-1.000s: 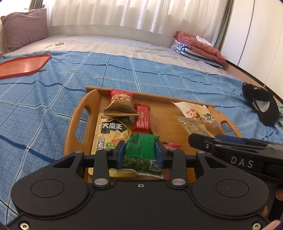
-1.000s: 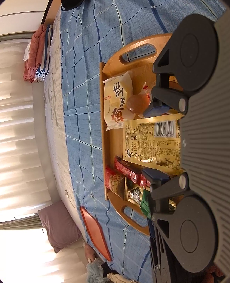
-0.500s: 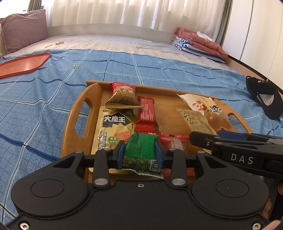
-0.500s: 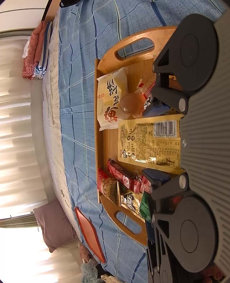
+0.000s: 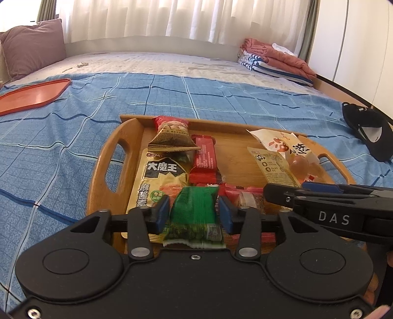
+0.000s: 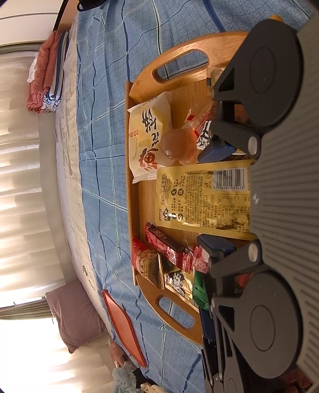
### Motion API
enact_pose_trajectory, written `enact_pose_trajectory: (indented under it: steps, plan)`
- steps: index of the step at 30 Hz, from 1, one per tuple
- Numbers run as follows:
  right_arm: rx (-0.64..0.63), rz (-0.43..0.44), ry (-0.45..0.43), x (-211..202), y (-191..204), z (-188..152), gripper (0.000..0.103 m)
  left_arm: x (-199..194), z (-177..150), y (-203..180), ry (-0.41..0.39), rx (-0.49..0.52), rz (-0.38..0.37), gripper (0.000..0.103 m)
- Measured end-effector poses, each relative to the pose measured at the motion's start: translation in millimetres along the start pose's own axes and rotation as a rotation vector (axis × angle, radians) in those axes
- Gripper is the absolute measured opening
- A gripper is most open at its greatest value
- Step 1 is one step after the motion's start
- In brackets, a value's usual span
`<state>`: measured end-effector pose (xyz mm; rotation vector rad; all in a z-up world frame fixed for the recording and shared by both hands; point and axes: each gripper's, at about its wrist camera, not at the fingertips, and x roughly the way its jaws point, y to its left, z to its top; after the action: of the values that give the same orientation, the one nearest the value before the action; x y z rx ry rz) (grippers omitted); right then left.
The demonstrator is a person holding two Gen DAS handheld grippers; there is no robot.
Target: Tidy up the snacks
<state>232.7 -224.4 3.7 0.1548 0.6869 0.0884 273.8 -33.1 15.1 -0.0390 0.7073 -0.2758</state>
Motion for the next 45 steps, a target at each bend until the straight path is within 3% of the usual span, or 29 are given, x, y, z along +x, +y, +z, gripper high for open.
enact_pose_trajectory:
  steps: [2,7,11,20,28,45]
  plan:
    - [0.006,-0.001,-0.009,-4,-1,0,0.076,-5,1,0,-0.007,0.0,0.007,0.052]
    - [0.018,0.007,-0.037,-24,-3,5,0.076,-25,6,0,-0.024,0.022,0.025,0.074]
    - [0.022,-0.001,-0.082,-49,-4,8,0.084,-49,9,2,-0.04,0.006,0.005,0.086]
    - [0.005,-0.016,-0.158,-116,1,-5,0.088,-120,-3,-16,-0.087,0.079,-0.027,0.093]
    - [-0.077,-0.06,-0.202,-163,11,-44,0.09,-178,-39,-41,-0.131,0.15,0.015,0.093]
    - [-0.137,-0.113,-0.197,-206,8,-105,0.092,-219,-99,-44,-0.103,0.085,0.027,0.093]
